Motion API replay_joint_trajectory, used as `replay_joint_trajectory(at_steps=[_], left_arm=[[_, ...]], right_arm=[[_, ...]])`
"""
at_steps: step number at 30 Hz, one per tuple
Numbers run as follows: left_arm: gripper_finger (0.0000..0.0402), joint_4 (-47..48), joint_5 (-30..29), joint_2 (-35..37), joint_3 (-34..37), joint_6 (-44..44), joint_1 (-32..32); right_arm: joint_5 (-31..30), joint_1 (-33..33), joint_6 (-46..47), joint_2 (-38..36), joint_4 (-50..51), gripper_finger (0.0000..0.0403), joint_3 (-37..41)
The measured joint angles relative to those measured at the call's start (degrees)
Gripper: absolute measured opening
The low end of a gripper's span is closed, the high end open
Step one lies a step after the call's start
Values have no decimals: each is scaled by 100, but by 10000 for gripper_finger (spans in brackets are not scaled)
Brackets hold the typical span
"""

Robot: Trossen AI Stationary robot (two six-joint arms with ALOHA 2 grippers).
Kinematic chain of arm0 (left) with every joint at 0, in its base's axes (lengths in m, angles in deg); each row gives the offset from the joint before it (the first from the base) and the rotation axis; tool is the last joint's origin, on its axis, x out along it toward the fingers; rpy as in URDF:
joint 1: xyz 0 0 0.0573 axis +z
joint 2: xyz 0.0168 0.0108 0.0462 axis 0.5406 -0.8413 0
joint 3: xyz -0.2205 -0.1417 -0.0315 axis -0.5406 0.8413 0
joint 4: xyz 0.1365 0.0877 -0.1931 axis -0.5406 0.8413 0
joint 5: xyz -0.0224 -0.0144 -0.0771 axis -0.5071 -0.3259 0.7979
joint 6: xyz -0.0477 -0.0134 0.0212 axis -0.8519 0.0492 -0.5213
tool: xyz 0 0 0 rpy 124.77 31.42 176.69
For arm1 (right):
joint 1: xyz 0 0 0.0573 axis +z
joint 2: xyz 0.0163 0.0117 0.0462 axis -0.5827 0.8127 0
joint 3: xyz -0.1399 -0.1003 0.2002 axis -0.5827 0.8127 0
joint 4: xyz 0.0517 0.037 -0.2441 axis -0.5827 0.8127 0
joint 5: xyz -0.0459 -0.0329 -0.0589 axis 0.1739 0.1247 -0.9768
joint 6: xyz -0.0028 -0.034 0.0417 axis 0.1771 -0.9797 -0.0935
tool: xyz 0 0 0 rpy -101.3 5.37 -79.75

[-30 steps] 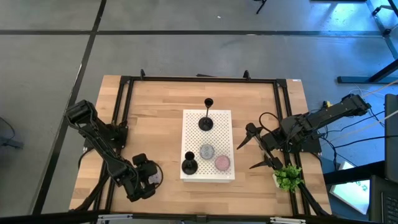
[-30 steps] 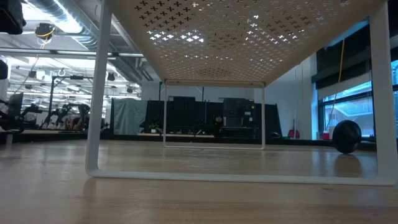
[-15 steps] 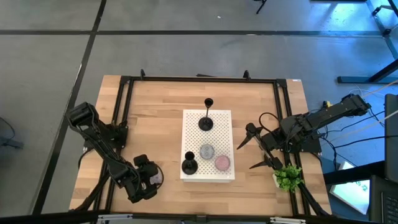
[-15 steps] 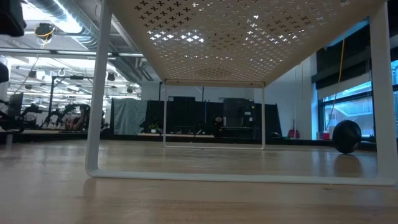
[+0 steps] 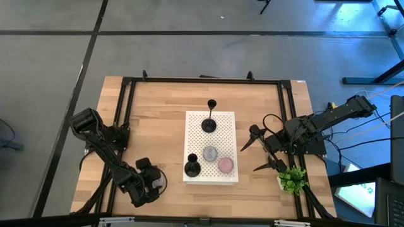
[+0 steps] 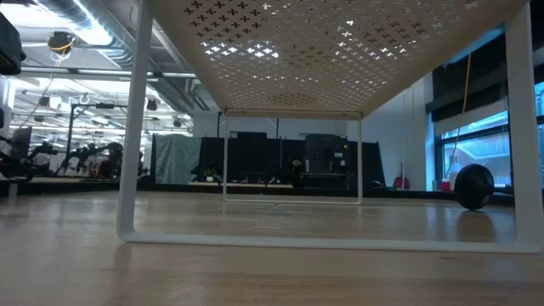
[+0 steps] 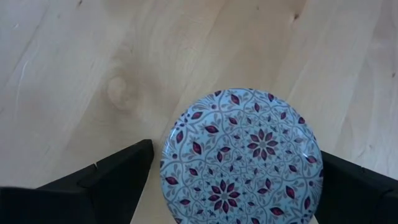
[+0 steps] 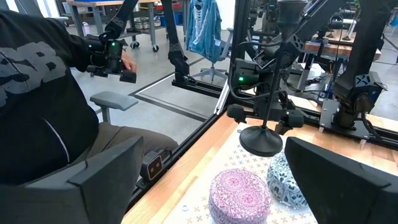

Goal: Pick & Place candle stick holders
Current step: Put the red scented candle on the shelf

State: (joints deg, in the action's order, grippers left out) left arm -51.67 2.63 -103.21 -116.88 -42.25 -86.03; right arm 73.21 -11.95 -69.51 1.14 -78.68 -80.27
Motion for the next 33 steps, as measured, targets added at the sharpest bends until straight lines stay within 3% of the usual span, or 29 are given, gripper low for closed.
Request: replay_joint_trajectory(at_steps=[14,24,33], left_arm=[[368,25,0,-7,0,-4,1],[292,115,26,-9,4,-4,8],[300,118,13,-13,-13,-8,7]], right_arm=[[0,0,0,0,0,392,0],[0,-1,-1,-1,0,392,0],[0,0,-1,0,-2,392,0]])
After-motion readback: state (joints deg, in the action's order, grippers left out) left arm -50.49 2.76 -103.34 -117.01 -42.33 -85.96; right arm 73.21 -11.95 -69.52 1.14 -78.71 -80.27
